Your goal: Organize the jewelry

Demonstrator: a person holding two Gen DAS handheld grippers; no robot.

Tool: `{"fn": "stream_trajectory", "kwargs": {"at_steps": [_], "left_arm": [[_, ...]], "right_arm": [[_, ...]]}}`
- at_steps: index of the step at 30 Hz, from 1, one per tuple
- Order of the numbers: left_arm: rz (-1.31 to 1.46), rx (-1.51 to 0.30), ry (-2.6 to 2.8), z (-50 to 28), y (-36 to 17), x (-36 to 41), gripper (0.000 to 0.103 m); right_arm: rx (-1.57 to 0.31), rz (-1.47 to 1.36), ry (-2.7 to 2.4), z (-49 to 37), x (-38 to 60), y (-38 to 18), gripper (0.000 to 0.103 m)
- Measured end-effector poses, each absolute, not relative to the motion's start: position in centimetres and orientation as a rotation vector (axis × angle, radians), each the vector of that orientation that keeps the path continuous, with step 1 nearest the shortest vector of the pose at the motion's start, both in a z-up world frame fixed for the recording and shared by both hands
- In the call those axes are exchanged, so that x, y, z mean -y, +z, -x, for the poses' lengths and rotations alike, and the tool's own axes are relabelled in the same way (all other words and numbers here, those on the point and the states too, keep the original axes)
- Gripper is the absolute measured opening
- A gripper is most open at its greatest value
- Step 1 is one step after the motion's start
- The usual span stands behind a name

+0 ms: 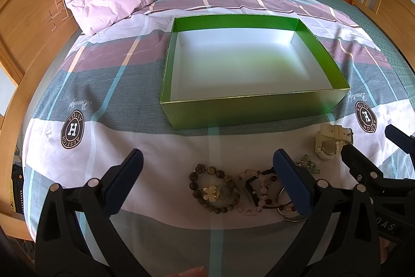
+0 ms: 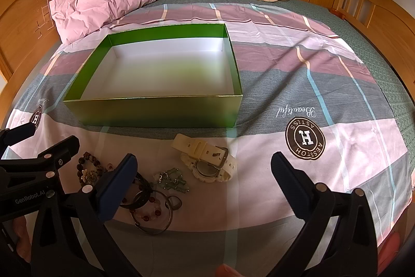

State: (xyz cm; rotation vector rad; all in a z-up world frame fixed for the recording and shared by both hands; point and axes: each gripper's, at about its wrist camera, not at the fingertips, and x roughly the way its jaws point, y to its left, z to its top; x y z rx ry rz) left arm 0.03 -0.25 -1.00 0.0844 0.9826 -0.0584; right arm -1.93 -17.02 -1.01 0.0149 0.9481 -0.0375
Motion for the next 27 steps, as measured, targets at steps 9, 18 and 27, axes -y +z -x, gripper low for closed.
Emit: {"fn": "stream_trajectory", "kwargs": {"at_steps": [9,18,27], "left_arm": [[-0.057,-1.018,-0.049,-0.5,-1.7,-0.5,0.101],[0.087,-1.222,-0.184,-1.8,-5.0,-1.7,0.1],[0.152,-1.314,-0.251,-1.9,-7.0,-2.0,0.097]], "right_arm": [[-0.929,-0.008,-0.068,1.8,18.0,-0.7,0.102],[-1.035,-0.069,-0.133,-0.9,22.5,-2.1,0.076],[-1.121,-0.092,-0.009,-2.5,21.4,-4.0,0.049]]}}
